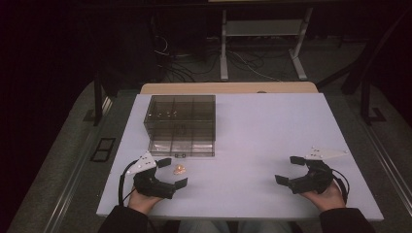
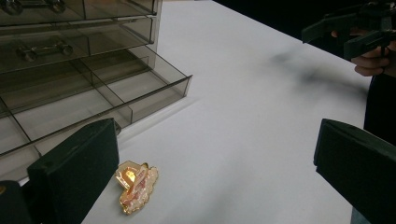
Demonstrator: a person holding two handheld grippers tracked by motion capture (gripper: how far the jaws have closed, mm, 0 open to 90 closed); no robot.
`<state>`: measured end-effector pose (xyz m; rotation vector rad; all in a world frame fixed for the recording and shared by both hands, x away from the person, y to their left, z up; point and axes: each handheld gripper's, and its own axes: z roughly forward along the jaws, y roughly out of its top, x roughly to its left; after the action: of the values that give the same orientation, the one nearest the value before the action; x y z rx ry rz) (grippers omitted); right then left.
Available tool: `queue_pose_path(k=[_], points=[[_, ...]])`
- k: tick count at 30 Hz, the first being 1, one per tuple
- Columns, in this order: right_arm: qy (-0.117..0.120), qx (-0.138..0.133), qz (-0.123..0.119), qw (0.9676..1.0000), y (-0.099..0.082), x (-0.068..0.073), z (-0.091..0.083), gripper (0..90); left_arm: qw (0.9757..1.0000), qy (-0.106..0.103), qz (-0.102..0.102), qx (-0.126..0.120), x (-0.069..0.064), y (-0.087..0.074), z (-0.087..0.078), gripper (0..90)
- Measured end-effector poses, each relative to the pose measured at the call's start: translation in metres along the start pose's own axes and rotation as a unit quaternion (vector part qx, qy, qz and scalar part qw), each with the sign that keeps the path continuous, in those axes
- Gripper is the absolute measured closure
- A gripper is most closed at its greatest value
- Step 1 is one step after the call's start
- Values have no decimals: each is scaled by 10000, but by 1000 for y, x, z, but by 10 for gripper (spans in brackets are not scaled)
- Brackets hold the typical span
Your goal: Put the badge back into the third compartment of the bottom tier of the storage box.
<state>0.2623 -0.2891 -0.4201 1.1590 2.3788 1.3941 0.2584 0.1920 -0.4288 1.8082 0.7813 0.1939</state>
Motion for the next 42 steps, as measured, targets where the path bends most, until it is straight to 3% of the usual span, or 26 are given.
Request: queue_pose_path(k=[15,25,42], points=[[-14,-19,-3,10000,-1,0,-5,0,9999,-42,-24,111,-2,3,0,0],[-19,19,-17,10000,-1,0,-4,0,9995,65,149,275,-1,15,-8,0],[-7,28,-9,10000,-1,0,-4,0,9962,-26,427,757,-3,39,-10,0]])
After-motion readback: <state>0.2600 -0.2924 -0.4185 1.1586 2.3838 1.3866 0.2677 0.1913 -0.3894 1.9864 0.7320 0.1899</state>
